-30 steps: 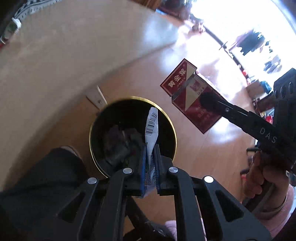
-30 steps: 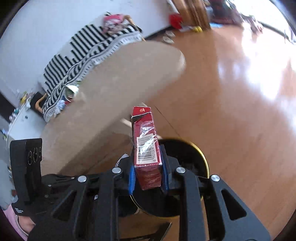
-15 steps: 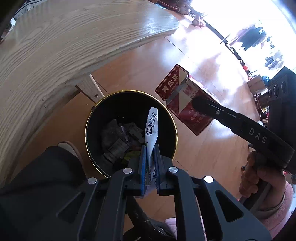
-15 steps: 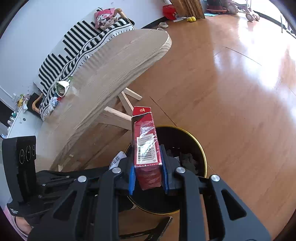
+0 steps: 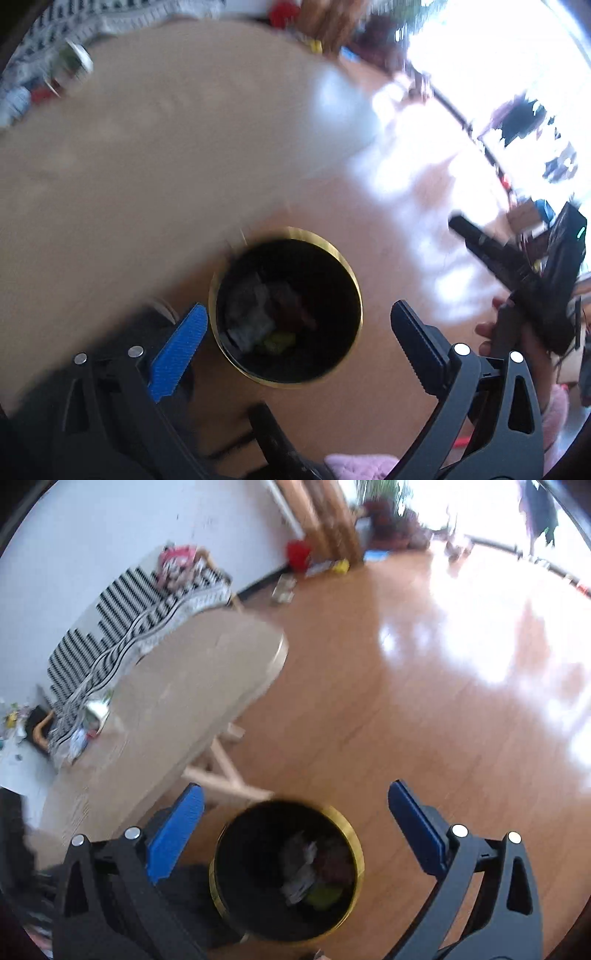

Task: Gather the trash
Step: 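Carry the strip and red box over the bin and release both, then return both grippers to the table and grasp the white tissue with the left gripper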

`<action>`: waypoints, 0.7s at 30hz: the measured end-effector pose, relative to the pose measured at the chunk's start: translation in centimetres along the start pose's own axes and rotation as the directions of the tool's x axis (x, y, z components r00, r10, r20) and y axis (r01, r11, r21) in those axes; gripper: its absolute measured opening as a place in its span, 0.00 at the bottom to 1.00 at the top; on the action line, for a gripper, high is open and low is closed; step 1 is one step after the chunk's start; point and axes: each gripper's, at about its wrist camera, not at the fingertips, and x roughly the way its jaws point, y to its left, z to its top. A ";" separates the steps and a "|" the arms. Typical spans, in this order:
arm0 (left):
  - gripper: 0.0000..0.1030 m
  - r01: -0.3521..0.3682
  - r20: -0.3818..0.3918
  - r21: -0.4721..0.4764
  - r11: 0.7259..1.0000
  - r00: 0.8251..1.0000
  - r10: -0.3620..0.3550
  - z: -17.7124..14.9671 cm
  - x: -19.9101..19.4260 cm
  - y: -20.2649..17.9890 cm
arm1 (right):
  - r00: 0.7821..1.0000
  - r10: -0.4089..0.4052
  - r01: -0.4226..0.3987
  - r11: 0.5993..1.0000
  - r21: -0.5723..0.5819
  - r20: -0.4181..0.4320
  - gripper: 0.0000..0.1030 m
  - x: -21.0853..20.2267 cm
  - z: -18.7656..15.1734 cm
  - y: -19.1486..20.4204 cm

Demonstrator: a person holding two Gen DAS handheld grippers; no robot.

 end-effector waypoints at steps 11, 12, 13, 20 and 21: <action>0.94 -0.305 0.179 -0.300 0.904 0.913 0.367 3.5 -10.5 17.6 | 0.992 0.124 -0.127 0.941 -0.314 -0.028 0.94 3.8 2.9 13.0; 0.94 -0.318 0.172 -0.340 0.885 0.904 0.391 3.6 -11.3 19.8 | 0.990 0.137 -0.142 0.931 -0.335 -0.038 0.94 4.3 3.2 14.4; 0.94 -0.324 0.172 -0.361 0.875 0.899 0.404 3.7 -11.7 21.1 | 0.987 0.156 -0.163 0.917 -0.365 -0.049 0.94 5.0 3.5 16.4; 0.94 -0.372 0.174 -0.470 0.800 0.850 0.498 7.2 -15.0 29.1 | 0.969 0.238 -0.239 0.841 -0.486 -0.066 0.94 8.4 5.2 26.8; 0.94 -0.389 0.167 -0.470 0.792 0.842 0.513 7.9 -14.9 30.6 | 0.968 0.242 -0.244 0.834 -0.494 -0.068 0.94 8.9 5.3 27.7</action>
